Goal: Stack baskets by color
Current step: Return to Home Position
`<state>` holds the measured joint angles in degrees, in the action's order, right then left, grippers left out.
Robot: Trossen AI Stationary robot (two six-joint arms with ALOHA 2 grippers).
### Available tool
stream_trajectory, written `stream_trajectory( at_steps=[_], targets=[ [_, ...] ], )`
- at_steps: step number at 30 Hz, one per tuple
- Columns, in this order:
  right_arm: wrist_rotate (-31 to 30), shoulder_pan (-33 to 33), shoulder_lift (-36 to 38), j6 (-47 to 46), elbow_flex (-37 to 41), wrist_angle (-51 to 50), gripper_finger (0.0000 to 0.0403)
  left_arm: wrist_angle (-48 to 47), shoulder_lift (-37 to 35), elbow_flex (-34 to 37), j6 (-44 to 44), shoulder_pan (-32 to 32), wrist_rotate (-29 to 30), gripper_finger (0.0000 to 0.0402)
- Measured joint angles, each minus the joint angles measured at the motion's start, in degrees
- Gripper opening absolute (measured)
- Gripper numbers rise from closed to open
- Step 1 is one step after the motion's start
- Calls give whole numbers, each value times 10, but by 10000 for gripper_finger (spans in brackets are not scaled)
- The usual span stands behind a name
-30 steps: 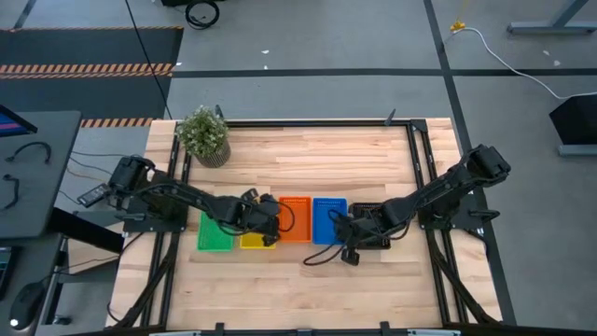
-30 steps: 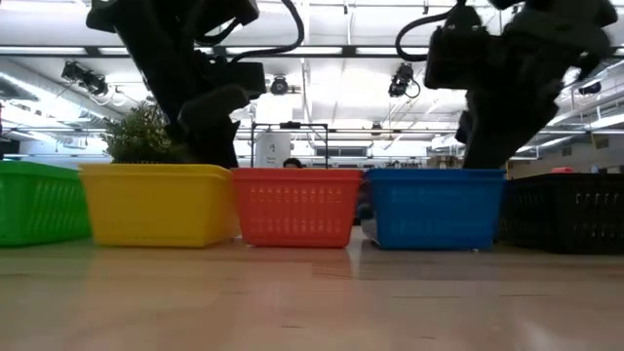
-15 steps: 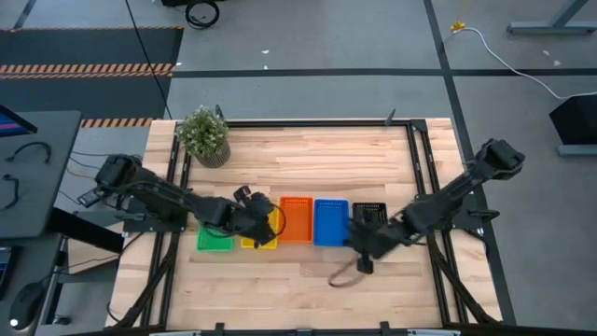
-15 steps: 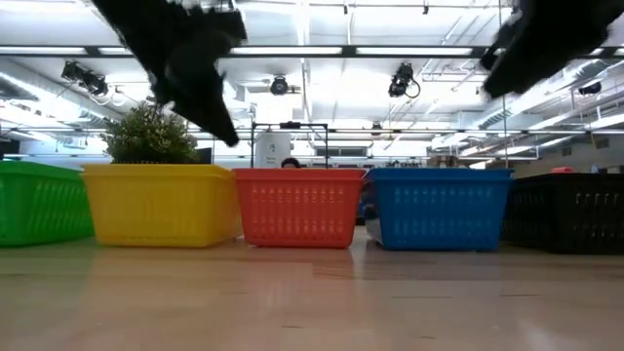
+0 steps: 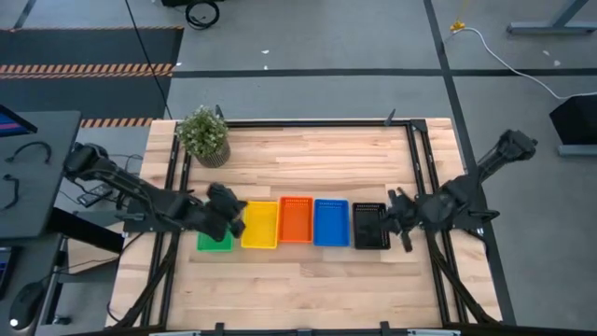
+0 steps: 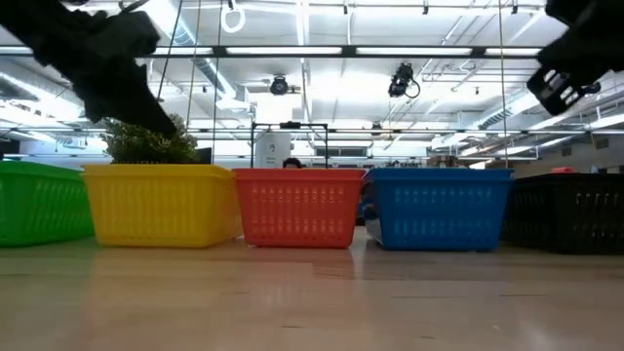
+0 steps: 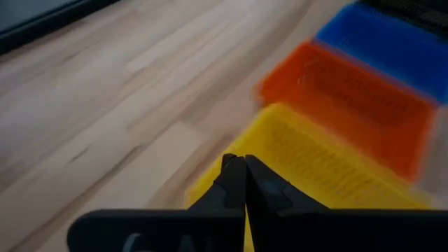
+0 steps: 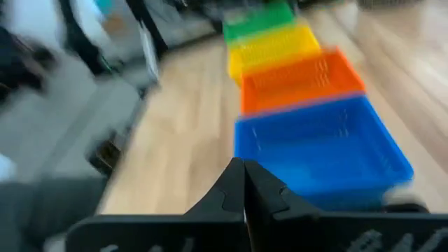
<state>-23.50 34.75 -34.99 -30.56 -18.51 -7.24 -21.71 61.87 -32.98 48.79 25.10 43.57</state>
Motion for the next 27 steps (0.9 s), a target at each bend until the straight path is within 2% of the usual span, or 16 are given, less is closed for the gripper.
stream_trajectory(
  at_steps=[1, 3, 6, 7, 9, 11, 19, 27],
  targets=[
    [15, -17, 33, 12, 16, 17, 1, 0, -24, 20, -6, -3, 3, 1],
    [51, -51, 92, 35, 46, 22, 1, 71, -44, 50, -34, -15, 2, 1],
    [95, -99, 159, 76, 75, 38, 0, 128, -94, 107, -66, -36, -11, 1],
    [114, -112, 180, 84, 83, 37, 0, 165, -107, 121, -77, -46, -25, 1],
    [131, -137, 205, 99, 95, 54, 0, 178, -150, 160, -99, -67, -41, 1],
    [157, -155, 247, 107, 109, 31, 0, 223, -179, 182, -121, -87, -62, 1],
    [160, -181, 339, 124, 146, 29, 0, 223, -351, 234, -211, -115, -69, 1],
    [163, -181, 341, 137, 171, 66, 0, 97, -523, 240, -241, -114, -72, 0]
  ],
)
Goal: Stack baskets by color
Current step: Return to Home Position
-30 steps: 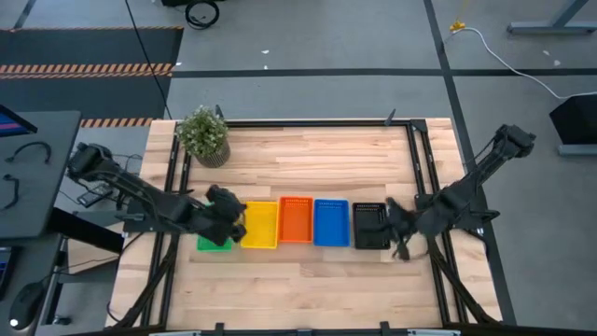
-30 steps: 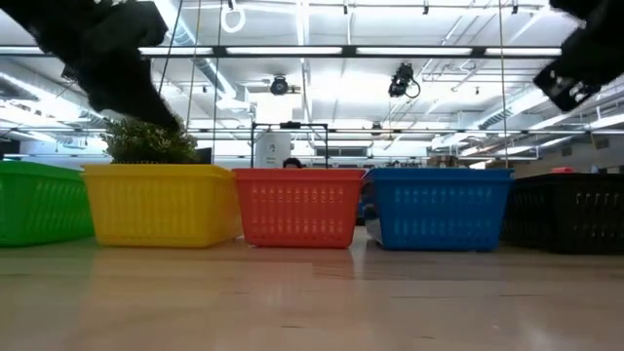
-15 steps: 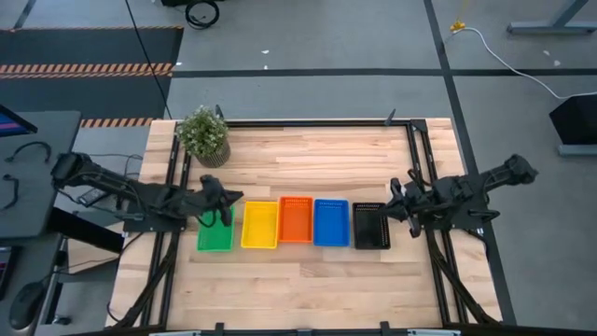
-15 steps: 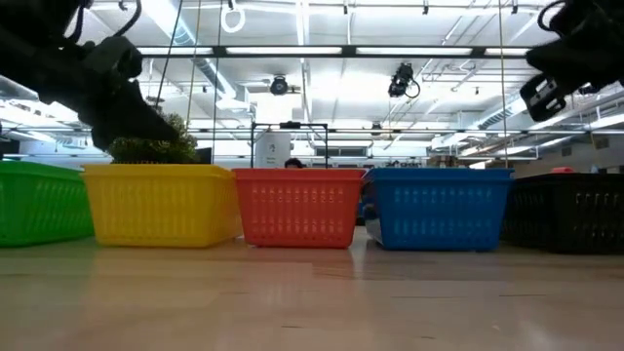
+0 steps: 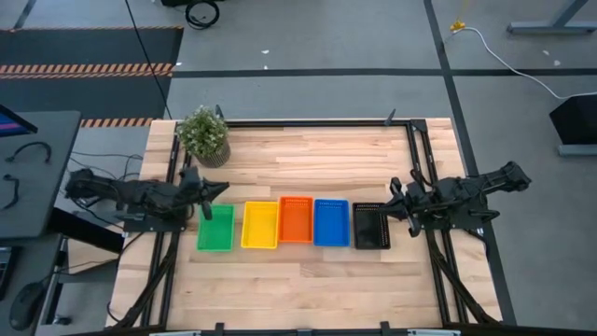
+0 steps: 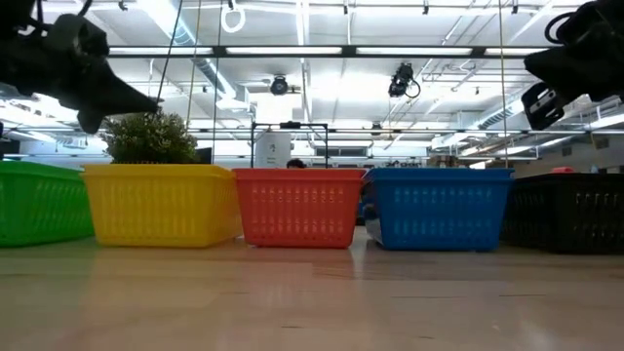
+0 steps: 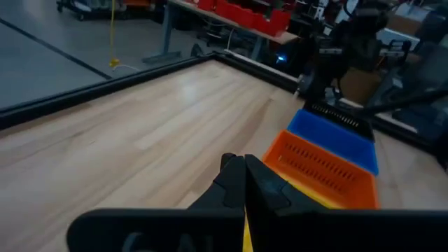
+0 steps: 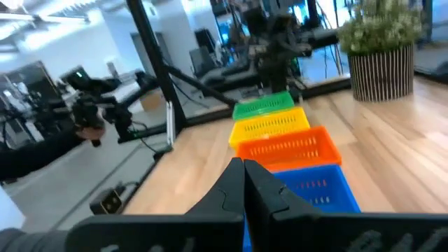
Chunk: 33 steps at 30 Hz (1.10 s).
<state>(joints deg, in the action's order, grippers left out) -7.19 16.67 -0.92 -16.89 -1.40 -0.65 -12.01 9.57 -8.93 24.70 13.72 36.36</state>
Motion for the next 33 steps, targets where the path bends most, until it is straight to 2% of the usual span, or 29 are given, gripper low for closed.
stream_trajectory(
  at_steps=[5, 10, 17, 22, 27, 33],
  targets=[
    [9, 0, 4, 10, 10, 27, 0, -75, -93, 8, -22, -1, -9, 0],
    [9, 0, 6, 4, 10, 26, 0, -43, -84, 30, -47, -21, -52, 0],
    [9, 0, 5, 13, 10, 26, 0, 139, -81, 80, -160, -108, -244, 0],
    [8, 0, 5, 39, 10, 26, 0, 132, -73, 85, -182, -188, -355, 0],
    [-6, -4, 5, 55, 10, 27, 0, 139, -74, 85, -207, -227, -402, 1],
    [-21, -22, 2, 40, 10, 30, 0, 142, -74, 85, -219, -217, -405, 7]
  ],
)
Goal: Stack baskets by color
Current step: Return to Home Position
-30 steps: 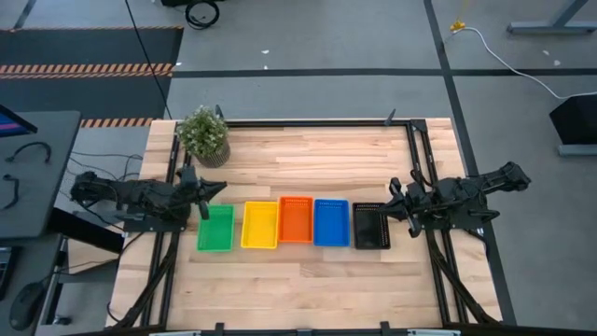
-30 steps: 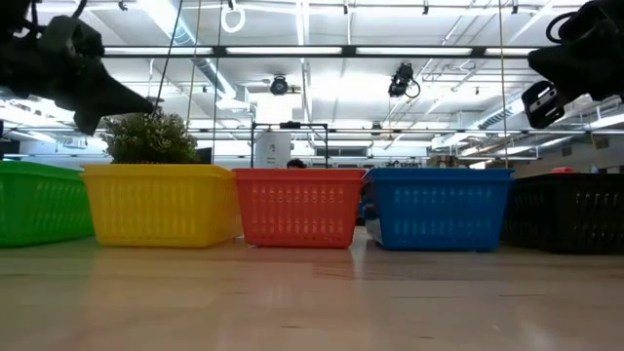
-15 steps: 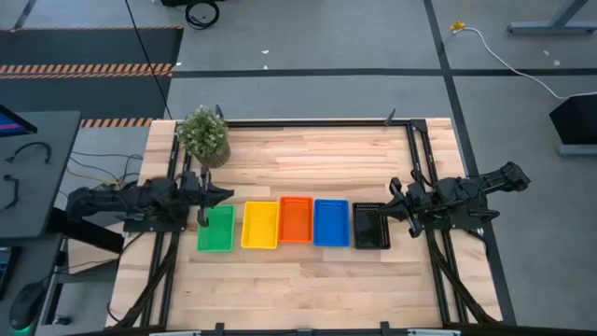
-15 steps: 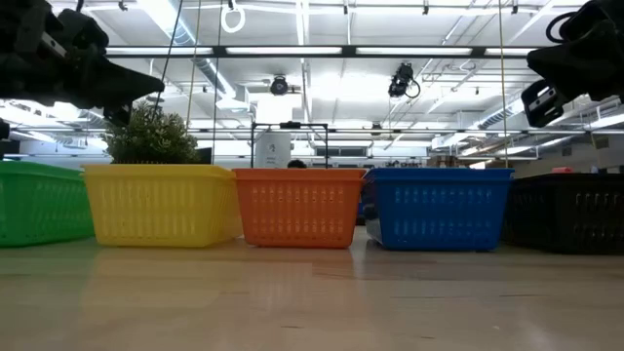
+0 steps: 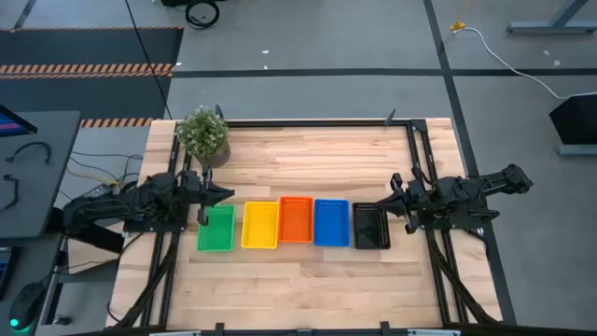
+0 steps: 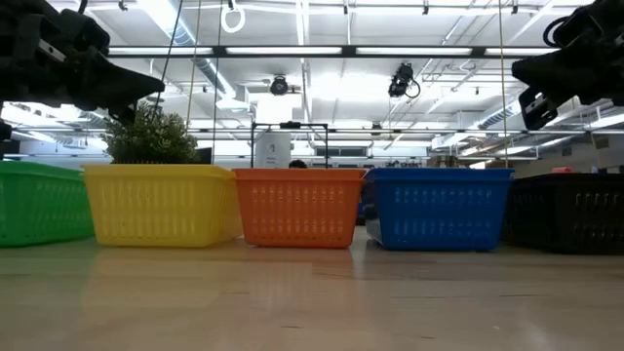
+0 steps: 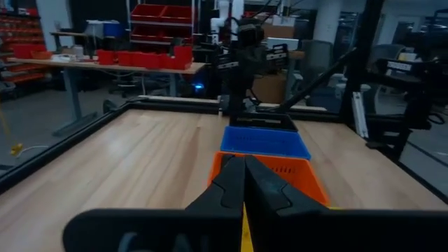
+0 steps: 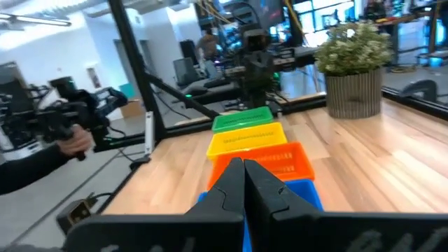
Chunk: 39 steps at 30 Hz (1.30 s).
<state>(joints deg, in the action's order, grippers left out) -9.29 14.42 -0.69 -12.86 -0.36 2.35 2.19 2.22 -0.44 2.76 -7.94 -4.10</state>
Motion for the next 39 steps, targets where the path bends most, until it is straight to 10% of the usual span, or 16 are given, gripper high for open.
stream_trajectory(
  at_steps=[21, 30, 39],
  targets=[
    [-57, -67, -56, 208, 0, 10, 7, -14, 22, 0, -21, 60, 47, 12],
    [185, -117, -3, 129, -6, -15, 3, -4, 27, 1, -19, 60, 47, 17],
    [187, -138, 4, 54, -12, -31, 2, 0, 27, 1, -19, 60, 48, 12]
  ],
)
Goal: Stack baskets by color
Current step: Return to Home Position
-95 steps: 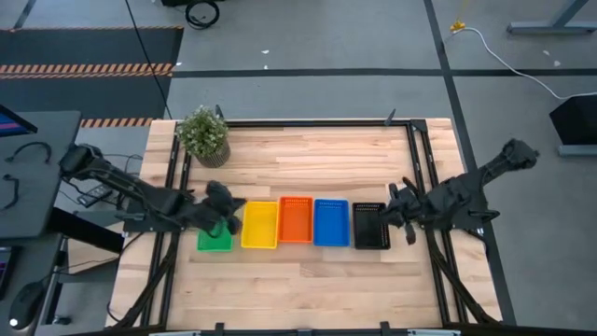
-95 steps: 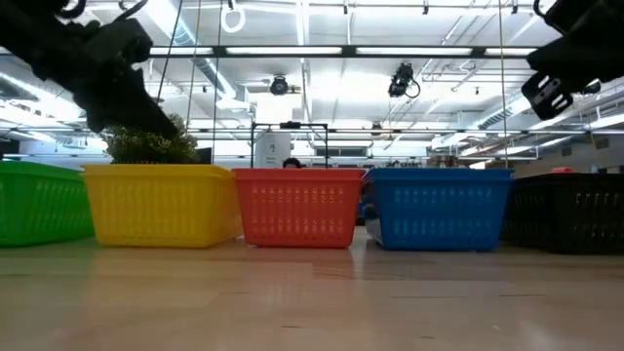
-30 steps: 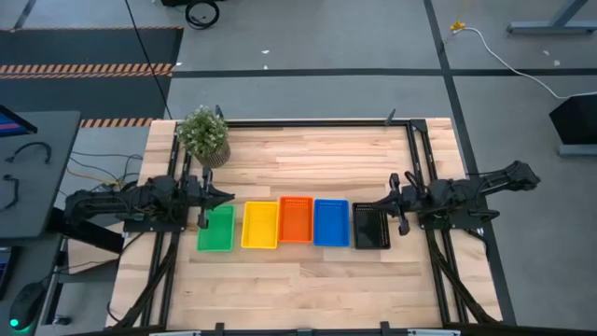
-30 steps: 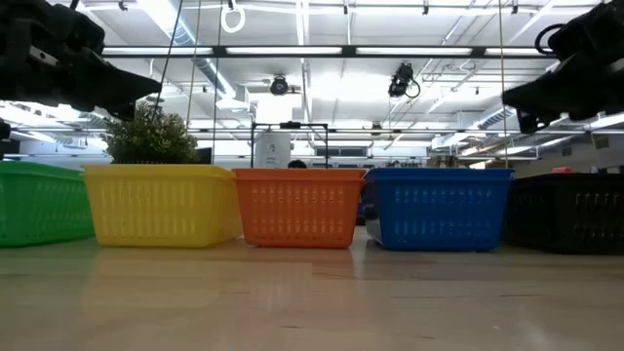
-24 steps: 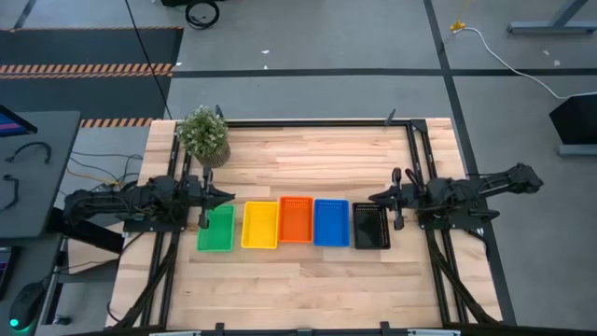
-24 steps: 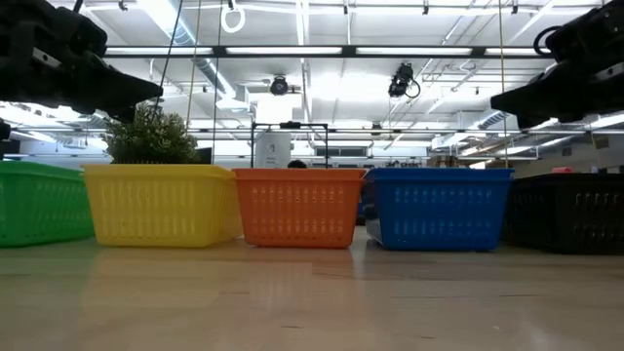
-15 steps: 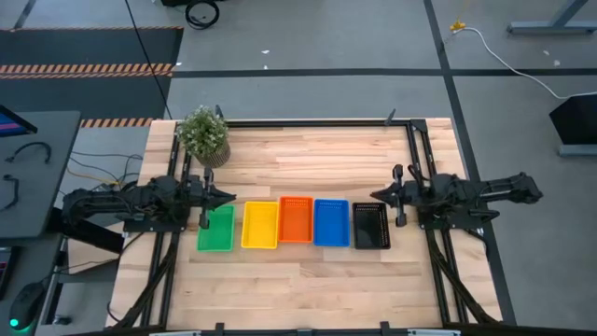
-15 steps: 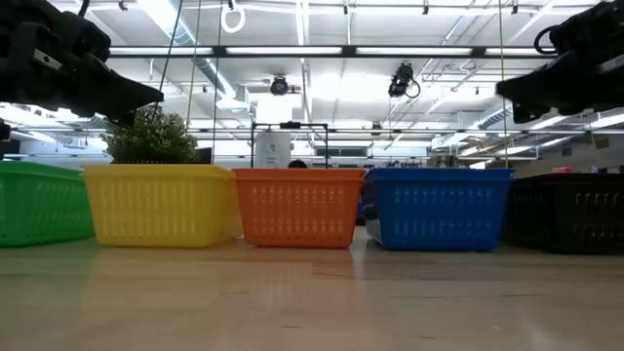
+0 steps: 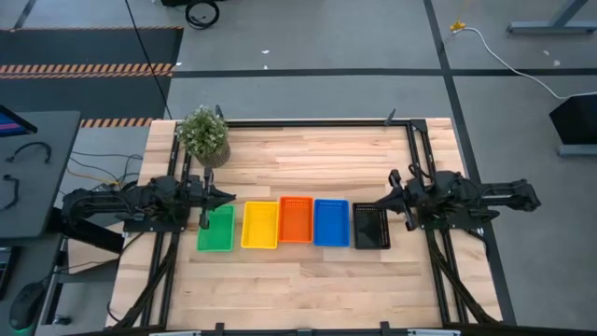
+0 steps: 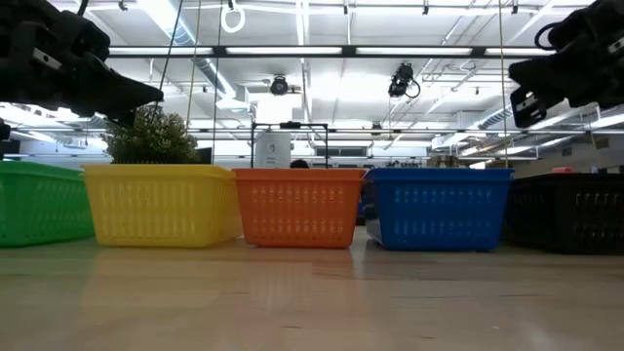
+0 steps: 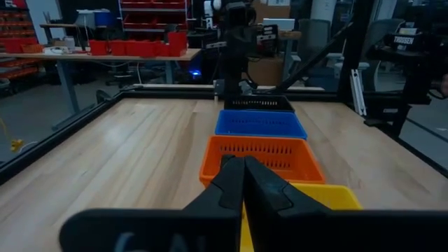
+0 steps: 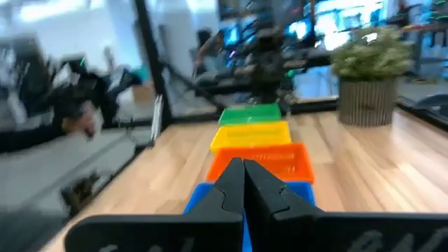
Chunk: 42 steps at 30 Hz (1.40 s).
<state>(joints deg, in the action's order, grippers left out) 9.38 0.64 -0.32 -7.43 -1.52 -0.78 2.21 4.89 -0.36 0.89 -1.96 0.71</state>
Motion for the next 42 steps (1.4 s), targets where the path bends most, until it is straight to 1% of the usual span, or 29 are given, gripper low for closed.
stream_trajectory(
  at_steps=[1, 3, 6, 8, 11, 13, 15, 18, 23, 27, 34, 42],
  targets=[
    [-14, 3, 0, -15, 9, 22, 2, 0, 0, 0, 0, 0, 0, 14],
    [-57, 15, -1, -28, 11, 21, 2, 0, 0, 0, 0, 1, -4, 16],
    [-125, 35, -2, -8, 11, 22, 2, -1, 0, 0, -8, 4, -10, 16],
    [-140, 42, -2, 14, 11, 24, 2, -8, 0, 0, -21, 6, -11, 12],
    [-136, 47, -2, 23, 11, 24, 7, -9, 0, 0, -39, 10, -12, 8],
    [-130, 47, -4, 11, 11, 24, 11, -9, 0, 0, -46, 10, -11, 7],
    [-129, 47, -4, -3, 11, 25, 14, -10, 0, 0, -43, 10, -4, 11],
    [-128, 47, -5, 0, 11, 23, 16, -9, 0, 0, -28, 10, 4, 20],
    [-128, 47, -5, -1, 11, 24, 14, 1, 0, 0, -27, 10, 6, 30],
    [-128, 47, -5, -1, 11, 24, 16, 22, 0, 0, -26, 10, 6, 30],
    [-128, 47, -5, -1, 12, 24, 16, 25, 0, 0, -26, 10, 7, 21],
    [-128, 47, -5, -1, 12, 24, 17, 28, 0, 0, -26, 10, 7, 32]
  ],
)
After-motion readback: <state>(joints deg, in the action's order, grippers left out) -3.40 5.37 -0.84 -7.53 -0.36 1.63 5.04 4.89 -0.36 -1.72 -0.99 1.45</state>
